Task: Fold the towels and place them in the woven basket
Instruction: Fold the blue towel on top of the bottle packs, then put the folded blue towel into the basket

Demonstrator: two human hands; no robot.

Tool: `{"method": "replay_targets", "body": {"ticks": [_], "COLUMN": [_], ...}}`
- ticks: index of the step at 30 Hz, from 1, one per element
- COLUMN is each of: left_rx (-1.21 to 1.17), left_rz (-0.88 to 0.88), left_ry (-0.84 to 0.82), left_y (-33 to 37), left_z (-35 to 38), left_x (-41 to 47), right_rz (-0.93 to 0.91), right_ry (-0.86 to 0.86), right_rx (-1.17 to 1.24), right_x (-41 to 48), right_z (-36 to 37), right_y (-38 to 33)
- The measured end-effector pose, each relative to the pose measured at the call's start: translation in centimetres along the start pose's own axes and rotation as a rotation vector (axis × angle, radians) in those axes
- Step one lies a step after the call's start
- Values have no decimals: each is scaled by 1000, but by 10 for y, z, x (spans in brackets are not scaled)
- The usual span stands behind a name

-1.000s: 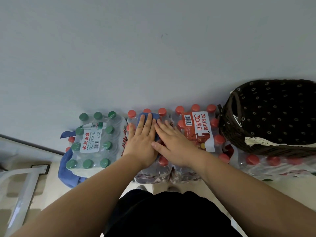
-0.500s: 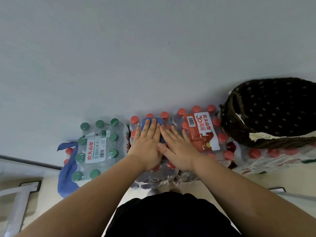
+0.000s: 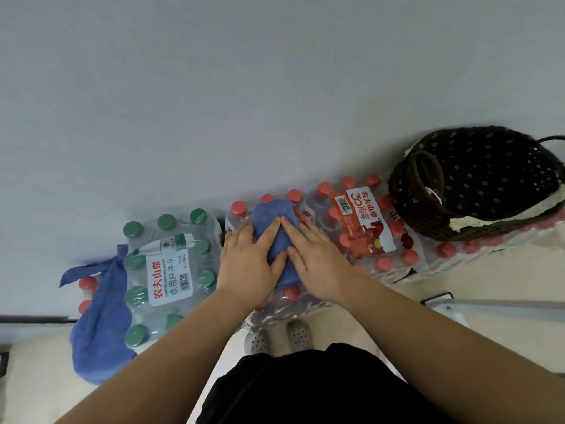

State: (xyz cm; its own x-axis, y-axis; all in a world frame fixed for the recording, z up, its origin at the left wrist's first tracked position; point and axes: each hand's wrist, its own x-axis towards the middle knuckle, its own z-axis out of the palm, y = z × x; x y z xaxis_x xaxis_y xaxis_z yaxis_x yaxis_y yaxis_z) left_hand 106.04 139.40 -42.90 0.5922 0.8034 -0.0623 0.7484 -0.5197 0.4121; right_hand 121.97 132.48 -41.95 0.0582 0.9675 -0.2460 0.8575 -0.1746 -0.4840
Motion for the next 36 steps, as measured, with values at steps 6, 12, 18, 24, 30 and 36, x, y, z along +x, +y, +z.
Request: {"method": "replay_targets", "body": {"ticks": [6, 12, 18, 24, 30, 36], "left_rx": [-226, -432, -738, -915, -804, -244], "left_rz": [54, 51, 28, 5, 74, 55], "left_ry": [102, 150, 285, 336, 256, 238], "left_y": [13, 39, 116, 211, 294, 314], "left_z": [1, -12, -47, -52, -35, -1], "left_x": [-1, 5, 31, 58, 102, 118], "right_rz": [-2, -48, -148, -223, -187, 52], "right_ry": [48, 95, 329, 322, 476, 398], "right_rx": [159, 324, 545, 802, 861, 638], "right_x": [-7, -14, -21, -40, -54, -48], "right_z": [0, -21, -91, -177, -233, -234], "right_y": [4, 5, 28, 85, 161, 248]}}
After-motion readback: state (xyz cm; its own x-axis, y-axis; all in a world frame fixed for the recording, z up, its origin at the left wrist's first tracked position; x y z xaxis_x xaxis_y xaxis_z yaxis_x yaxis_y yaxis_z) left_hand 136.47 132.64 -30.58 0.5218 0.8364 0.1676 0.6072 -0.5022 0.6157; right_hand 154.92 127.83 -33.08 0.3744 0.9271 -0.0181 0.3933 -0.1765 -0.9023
